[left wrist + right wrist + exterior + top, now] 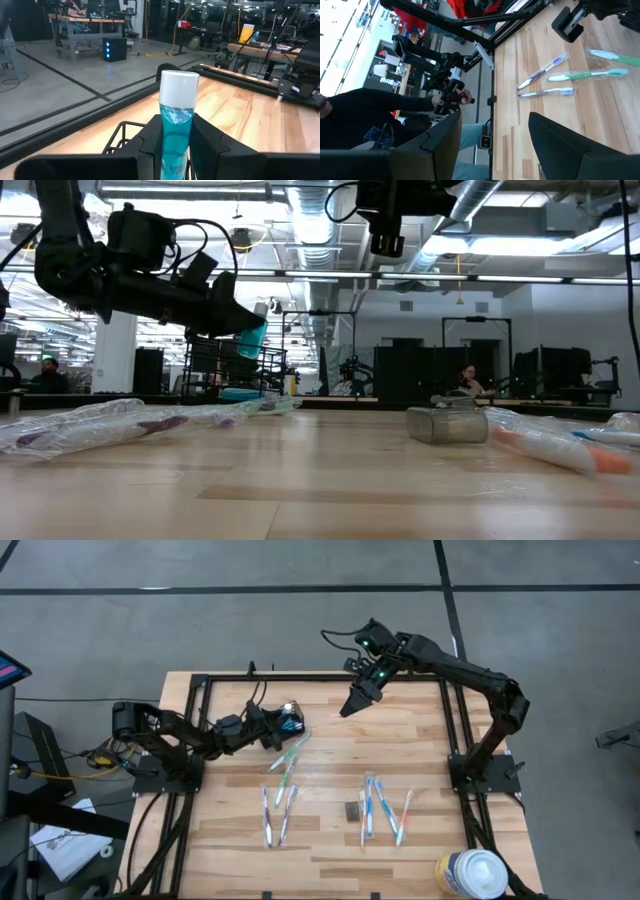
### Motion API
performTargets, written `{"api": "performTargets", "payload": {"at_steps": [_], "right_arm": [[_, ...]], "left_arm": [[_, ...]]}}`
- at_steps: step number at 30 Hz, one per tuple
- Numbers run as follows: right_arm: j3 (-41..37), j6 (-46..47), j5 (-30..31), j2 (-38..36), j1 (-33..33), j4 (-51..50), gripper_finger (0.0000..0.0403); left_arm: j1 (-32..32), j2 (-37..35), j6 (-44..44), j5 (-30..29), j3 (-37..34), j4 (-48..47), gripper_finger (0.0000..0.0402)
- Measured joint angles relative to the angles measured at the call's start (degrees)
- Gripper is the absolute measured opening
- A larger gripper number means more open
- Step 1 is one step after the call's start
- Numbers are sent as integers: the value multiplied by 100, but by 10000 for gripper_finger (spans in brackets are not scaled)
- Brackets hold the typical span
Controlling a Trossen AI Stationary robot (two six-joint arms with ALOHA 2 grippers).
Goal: Pick & Place toothbrushing station
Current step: Put the blue mouthwash into the black organizer
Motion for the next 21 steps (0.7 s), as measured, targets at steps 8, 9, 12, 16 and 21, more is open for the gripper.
{"api": "performTargets", "payload": {"at_steps": [8, 9, 12, 16, 21], "right_arm": [[0, -12, -144, 0, 101, 14, 221], [0, -13, -148, 0, 104, 25, 221], [-3, -10, -169, 0, 130, 26, 221], [-4, -11, -184, 2, 133, 32, 221], [-4, 7, -317, 4, 133, 169, 221]], "left_arm": [[-7, -59, 3, 50, 2, 115, 105], [-7, -57, 0, 53, 2, 109, 108], [-7, -57, -2, 125, 2, 102, 112], [-7, -57, -4, 151, -3, 102, 115], [-7, -57, -78, 155, -15, 89, 116]]}}
